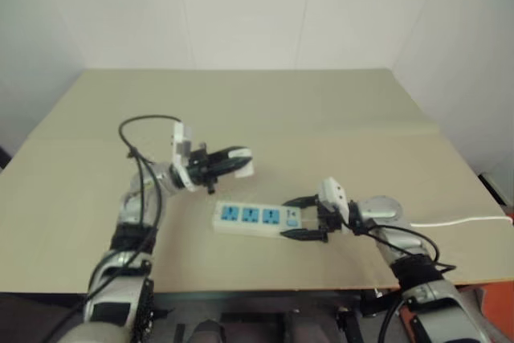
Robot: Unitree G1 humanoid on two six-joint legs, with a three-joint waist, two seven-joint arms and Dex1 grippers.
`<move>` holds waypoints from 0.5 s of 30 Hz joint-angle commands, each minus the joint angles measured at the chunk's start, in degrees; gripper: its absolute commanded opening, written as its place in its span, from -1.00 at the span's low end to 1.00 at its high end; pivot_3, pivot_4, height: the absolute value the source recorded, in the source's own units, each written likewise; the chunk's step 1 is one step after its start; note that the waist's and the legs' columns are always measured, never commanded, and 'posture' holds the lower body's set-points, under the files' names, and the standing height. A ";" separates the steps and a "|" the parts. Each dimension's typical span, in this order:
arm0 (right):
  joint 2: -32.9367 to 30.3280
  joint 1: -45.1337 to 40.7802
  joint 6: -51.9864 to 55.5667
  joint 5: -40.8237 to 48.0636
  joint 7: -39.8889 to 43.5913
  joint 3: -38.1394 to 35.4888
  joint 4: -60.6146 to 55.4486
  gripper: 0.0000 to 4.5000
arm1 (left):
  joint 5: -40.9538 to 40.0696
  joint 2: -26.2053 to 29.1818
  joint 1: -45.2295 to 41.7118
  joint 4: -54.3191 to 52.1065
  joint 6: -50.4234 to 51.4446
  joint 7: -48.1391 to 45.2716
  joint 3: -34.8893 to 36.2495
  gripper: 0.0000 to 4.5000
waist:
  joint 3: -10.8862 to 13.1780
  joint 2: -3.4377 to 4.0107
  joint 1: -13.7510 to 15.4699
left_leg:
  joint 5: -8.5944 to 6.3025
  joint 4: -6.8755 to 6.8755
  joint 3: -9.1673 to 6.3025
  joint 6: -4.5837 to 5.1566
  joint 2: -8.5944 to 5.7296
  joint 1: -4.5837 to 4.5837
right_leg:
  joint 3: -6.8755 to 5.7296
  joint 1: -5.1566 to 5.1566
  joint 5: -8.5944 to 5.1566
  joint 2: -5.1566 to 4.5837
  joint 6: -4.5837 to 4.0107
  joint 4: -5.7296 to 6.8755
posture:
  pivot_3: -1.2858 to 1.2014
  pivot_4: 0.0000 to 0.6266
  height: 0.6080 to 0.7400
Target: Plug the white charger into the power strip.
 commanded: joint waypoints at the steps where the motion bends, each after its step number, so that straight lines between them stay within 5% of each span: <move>1: 0.84 0.28 -0.13 -0.77 1.82 2.24 0.48 0.50 | -1.17 0.00 1.24 -6.03 4.90 -0.06 -2.28 -0.55 | -0.04 0.02 -0.20 | 0.00 0.00 0.01 0.00 0.01 0.09 | 0.03 0.07 0.00 0.01 0.00 -0.01 | 0.03 -0.52 1.00; 15: 1.46 0.23 -0.16 -0.73 3.30 2.94 0.72 0.50 | 2.82 0.06 2.30 -1.13 0.05 -11.34 -7.52 -0.55 | -0.07 0.01 -0.52 | -0.01 -0.05 0.03 0.00 0.03 0.15 | 0.07 0.10 -0.01 0.08 -0.01 -0.08 | 0.03 -0.52 1.00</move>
